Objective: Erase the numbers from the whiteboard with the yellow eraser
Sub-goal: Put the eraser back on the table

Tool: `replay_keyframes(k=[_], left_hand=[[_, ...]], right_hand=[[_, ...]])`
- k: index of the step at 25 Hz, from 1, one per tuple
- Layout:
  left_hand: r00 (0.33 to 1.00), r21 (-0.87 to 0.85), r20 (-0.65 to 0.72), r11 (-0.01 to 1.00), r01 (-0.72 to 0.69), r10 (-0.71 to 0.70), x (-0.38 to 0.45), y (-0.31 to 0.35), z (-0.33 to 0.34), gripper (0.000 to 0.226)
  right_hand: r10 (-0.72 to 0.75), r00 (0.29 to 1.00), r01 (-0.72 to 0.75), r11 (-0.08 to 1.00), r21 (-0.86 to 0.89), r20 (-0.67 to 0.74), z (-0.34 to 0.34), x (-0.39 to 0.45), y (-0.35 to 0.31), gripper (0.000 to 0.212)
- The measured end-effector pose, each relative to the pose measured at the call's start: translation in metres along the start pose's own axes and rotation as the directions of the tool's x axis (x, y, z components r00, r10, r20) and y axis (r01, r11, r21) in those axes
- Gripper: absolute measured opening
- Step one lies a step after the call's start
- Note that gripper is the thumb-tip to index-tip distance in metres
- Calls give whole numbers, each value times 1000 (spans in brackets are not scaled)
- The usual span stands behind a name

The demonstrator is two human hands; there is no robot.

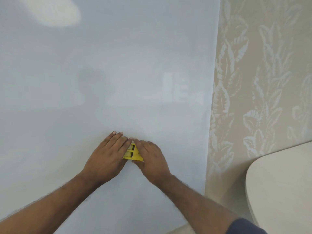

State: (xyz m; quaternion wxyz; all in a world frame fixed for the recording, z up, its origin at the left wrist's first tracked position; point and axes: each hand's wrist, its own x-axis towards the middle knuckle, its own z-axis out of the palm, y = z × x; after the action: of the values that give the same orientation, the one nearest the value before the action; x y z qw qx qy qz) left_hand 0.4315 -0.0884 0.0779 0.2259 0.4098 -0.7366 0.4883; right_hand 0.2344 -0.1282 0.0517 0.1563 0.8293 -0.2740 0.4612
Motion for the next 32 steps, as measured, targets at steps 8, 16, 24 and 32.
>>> replay_keyframes(k=[8,16,24,32], left_hand=[[993,-198,-116,980,-2,-21,69,34,6,59],[983,-433,-178,893,-122,48,154,154,14,73],[962,-686,-174,676,-270,208,203,311,-13,70],[812,-862,-17,403,-308,584,201,418,-42,58]], right_hand=[[100,995,-97,976,-194,7,-84,-16,54,63],[325,945,-281,861,-424,33,-208,-86,92,62],[633,774,-491,598,-634,-2,-330,-193,81,65],[916,401,-689,290,-664,-17,-376,-288,27,66]])
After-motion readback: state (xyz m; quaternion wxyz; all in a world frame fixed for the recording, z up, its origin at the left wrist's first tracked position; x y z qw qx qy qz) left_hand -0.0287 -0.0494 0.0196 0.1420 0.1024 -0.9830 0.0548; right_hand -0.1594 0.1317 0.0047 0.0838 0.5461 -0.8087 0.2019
